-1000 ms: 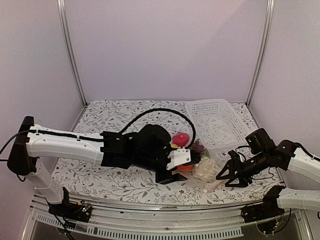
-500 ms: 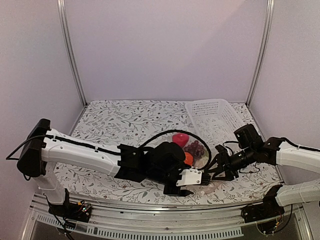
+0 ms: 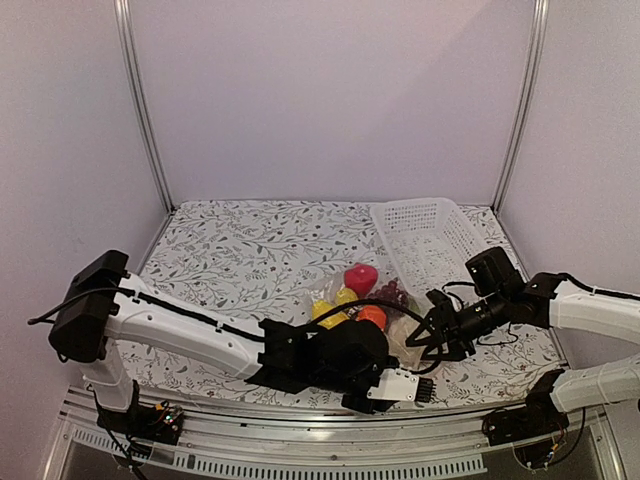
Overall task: Place the food in the zip-top bag and seal the zipper
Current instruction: Pick up the zipper food storage bag at the center of the board.
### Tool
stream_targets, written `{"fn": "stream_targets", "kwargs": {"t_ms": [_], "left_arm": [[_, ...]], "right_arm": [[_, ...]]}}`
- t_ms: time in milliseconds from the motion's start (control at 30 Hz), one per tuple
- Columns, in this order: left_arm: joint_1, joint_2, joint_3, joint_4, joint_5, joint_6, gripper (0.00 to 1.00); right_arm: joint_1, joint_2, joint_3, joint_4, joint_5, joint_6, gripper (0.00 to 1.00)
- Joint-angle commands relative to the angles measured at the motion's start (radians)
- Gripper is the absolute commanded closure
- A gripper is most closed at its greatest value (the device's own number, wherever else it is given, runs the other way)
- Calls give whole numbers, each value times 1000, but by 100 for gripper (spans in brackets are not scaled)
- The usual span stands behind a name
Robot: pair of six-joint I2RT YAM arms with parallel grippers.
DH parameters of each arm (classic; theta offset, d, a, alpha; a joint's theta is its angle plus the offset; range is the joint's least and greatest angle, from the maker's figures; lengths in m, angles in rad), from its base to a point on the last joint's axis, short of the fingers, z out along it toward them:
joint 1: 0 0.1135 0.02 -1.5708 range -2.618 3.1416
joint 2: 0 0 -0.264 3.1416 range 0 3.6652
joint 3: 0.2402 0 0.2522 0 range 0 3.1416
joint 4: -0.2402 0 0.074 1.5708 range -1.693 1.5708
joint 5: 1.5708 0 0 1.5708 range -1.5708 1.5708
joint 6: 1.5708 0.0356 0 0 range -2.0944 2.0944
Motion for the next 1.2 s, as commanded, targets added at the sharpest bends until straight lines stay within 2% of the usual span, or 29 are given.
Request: {"fn": "stream_targets", "kwargs": {"t_ms": [0,200,433,833,933,1167], "left_arm": [[-29,30,-14,120,-128,43,60],[-29,45,-1,165,-247,56,84],[5,36,11,118,-212,-17,99],[108,-74,5,124,-181,-226,100],[142,-117,8,123,-162,-293,100],[233,-194,3,103,-47,-405,100]], "right_arm": [[7,-3,26,-17,-21,-21,45],[7,-23,36,-38,-15,-24,45],[7,-16,144,-94,2,-59,44],[7,23,391,-331,88,-262,38],[7,18,425,-401,149,-334,40],[7,-30,438,-404,207,-450,46]]}}
